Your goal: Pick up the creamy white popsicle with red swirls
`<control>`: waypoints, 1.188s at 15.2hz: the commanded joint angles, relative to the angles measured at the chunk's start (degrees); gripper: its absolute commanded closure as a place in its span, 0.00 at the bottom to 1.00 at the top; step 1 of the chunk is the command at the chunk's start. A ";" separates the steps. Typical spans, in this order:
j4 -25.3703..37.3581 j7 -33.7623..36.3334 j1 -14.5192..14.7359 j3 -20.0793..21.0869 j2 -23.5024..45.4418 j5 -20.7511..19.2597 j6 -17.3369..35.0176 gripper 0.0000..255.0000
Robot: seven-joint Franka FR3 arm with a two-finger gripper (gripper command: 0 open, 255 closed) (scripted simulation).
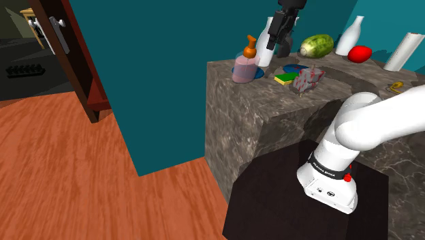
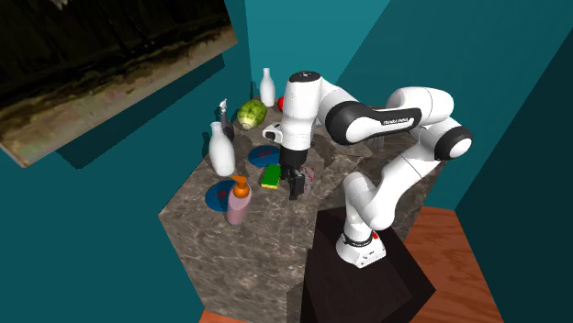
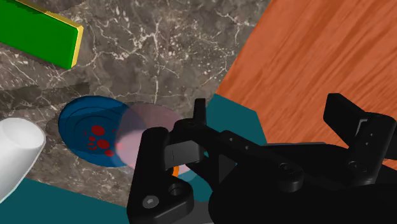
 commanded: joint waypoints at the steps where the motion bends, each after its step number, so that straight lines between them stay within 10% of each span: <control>1: 0.00 0.00 0.00 0.00 0.00 0.00 0.00 0.00; 18: -16.82 -6.04 -12.34 -14.96 -18.35 -14.27 -8.23 0.00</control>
